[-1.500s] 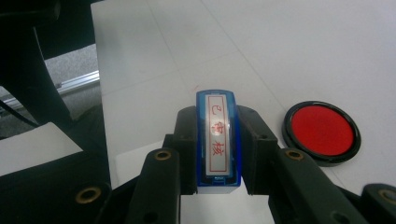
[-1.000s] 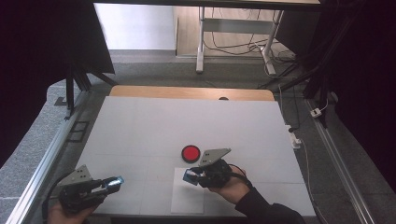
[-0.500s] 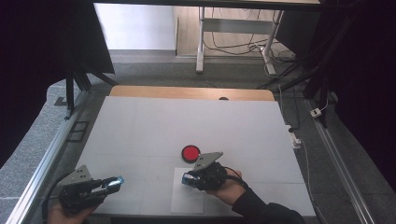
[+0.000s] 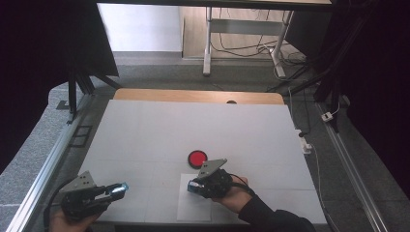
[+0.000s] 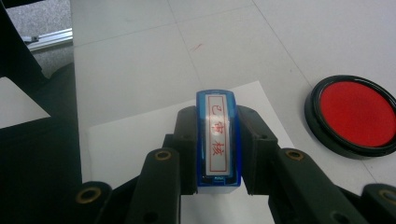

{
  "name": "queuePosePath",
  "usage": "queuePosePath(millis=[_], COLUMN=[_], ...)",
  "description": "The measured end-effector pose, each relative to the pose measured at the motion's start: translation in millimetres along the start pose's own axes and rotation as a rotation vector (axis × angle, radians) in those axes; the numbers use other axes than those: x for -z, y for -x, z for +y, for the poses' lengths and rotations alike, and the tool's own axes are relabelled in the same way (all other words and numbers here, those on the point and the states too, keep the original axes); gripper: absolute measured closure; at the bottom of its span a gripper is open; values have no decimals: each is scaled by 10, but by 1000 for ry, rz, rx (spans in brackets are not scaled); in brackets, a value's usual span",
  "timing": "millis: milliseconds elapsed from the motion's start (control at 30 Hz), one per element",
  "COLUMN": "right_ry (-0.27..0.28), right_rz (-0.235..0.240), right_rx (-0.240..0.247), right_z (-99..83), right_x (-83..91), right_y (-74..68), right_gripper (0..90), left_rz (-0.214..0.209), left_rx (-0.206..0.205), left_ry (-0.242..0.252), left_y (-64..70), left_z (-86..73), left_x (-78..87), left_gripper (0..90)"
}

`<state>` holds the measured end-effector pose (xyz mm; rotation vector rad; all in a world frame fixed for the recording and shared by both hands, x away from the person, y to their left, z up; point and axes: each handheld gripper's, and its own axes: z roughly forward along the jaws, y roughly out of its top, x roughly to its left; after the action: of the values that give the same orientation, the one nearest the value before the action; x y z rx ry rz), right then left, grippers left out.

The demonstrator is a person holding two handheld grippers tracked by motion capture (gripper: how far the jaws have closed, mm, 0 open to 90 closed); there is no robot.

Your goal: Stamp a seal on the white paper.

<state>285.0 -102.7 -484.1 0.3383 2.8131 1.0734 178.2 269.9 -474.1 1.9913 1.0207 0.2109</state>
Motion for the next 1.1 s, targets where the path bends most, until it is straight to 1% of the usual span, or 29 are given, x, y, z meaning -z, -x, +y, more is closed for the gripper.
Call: queuePosePath(millis=[100, 133, 267, 467, 567, 700, 733, 800, 900, 1000, 1100], right_ry=[-3, -8, -7, -15, -20, -36, -32, -33, -35, -35, -36], right_rz=[-2, -5, -4, -6, -6, -5, -6, -6, -11, -21, -29], right_rx=[10, 5, 6, 21, 14, 22, 29, 25, 19, 35, 26], right_z=[-1, 1, -3, -10, -14, -26, -31, -31, -35, -37, -41], right_x=[-5, -6, -21, -41, -55, -81, -86, -86, -85, -88, -89], right_y=[5, 0, -4, -2, -11, -16, -15, -16, -25, -41, -61], right_gripper=[713, 713, 713, 713, 713, 713, 713, 713, 714, 715, 717], left_rz=[1, 1, 2, 0, 1, 0, 2, 1, 0, 0, 1], left_rx=[0, 0, 0, -1, -2, -1, -1, -2, -4, -3, -4], left_ry=[-1, -1, 0, 1, -1, -1, 1, -2, -3, -3, -5], left_y=[1, 2, 2, 2, 2, 3, 4, 2, 3, 3, 6], left_z=[0, 0, 0, -1, 0, 0, -1, 0, 0, 1, 2], left_x=[-2, -2, -1, -1, -1, -1, -2, -2, -2, -4, -6], left_gripper=[676, 677, 677, 677, 677, 676, 677, 677, 676, 677, 677])
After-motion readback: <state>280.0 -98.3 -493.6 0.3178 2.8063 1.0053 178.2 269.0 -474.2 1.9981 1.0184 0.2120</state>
